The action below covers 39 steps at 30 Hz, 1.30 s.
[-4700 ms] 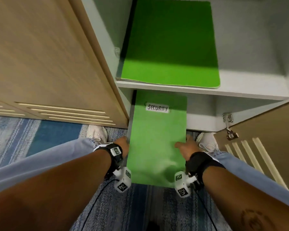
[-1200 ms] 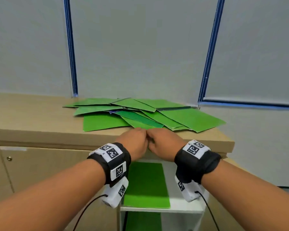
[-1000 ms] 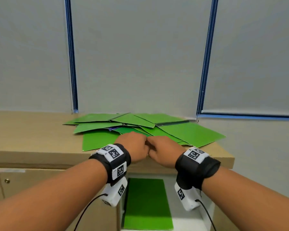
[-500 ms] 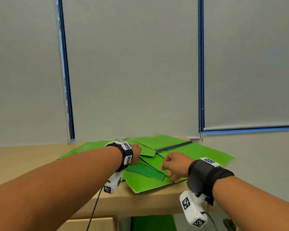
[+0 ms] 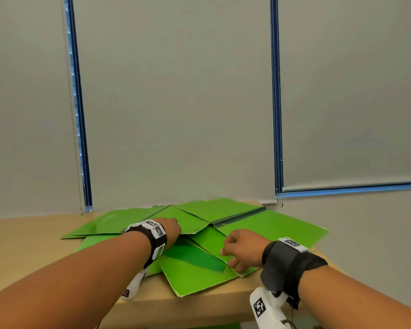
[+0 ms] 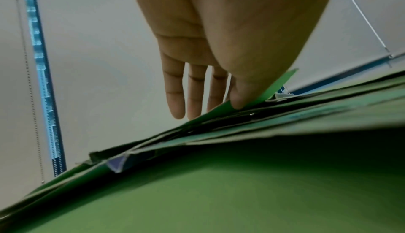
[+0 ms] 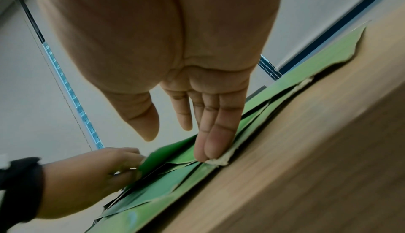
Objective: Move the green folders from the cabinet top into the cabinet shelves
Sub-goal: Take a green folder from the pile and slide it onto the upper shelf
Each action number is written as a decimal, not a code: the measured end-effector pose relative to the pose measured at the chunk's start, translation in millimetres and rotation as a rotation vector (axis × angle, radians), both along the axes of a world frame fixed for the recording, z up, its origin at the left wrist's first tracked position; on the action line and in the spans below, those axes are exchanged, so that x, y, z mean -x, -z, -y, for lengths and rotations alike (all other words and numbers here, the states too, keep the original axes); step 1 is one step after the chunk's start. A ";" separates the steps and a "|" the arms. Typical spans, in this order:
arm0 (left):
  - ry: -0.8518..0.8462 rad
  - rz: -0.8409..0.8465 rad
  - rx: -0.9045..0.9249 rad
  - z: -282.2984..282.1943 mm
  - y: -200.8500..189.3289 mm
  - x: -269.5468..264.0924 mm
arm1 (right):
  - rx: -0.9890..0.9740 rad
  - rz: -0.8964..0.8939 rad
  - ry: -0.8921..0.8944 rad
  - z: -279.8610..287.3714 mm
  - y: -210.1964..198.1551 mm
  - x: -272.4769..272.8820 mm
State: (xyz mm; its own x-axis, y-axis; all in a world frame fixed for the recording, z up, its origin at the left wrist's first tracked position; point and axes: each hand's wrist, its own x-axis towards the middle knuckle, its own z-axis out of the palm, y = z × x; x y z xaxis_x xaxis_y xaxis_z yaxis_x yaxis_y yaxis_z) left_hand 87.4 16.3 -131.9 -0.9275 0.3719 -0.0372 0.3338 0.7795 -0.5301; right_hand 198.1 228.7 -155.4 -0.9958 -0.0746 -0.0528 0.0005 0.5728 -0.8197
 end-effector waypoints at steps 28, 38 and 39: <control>-0.026 0.061 -0.668 126.6 -69.4 -202.6 | 0.994 -0.023 -0.197 157.0 -68.0 -12.8; -0.178 -0.405 -1.341 158.3 -116.0 -165.0 | 0.930 -0.257 -0.332 128.1 -105.3 -45.2; -0.212 -0.403 -1.409 158.5 -121.6 -163.4 | 0.921 -0.267 -0.341 122.2 -106.4 -48.1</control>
State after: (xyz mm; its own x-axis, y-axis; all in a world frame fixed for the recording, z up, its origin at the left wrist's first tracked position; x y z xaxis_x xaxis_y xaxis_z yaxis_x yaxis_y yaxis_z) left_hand 250.8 -142.2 -10.3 -0.8277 -0.2589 0.4979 0.1681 0.7322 0.6600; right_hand 246.1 106.6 -49.0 -0.8849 -0.2558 0.3892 -0.2923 -0.3456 -0.8917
